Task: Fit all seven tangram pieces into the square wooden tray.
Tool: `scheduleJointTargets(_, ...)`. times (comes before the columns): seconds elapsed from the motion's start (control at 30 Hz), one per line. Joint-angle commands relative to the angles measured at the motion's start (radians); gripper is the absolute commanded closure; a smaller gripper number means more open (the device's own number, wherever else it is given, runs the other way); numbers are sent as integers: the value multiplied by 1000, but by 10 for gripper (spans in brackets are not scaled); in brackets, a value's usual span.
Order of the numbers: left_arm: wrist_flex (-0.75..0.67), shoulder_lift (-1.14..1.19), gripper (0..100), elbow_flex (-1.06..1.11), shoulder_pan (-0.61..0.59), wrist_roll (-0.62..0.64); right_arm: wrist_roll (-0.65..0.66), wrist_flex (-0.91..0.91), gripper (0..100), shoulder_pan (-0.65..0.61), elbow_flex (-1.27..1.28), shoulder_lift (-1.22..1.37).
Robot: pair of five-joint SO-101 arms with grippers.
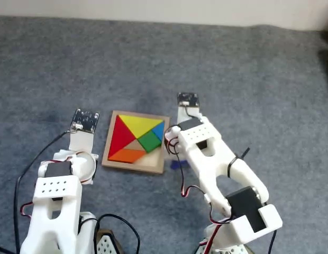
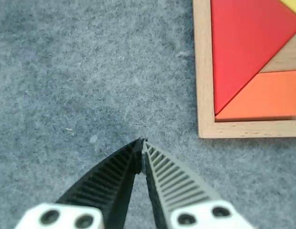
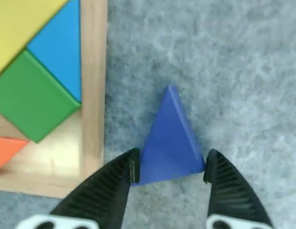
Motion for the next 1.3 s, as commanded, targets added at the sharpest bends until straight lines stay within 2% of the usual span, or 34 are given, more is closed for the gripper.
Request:
scheduleJointTargets(0.0,-17,-18,972,-7,-10,3,-12,-35,781,-12,-5,-50)
scheduleJointTargets(0.3,-17,-18,972,-7,-10,3,-12,-35,782,-8,-2,-41)
scheduleJointTargets(0.63,-17,-18,972,-7,-10,3,-12,-31,788,-7,-13,101)
scheduleJointTargets(0.87,-17,-18,972,-7,-10,3,-5,-33,940,10,-13,51)
scheduleJointTargets(1.27,-17,-18,972,-7,-10,3,-3,-22,955,48,21,-226)
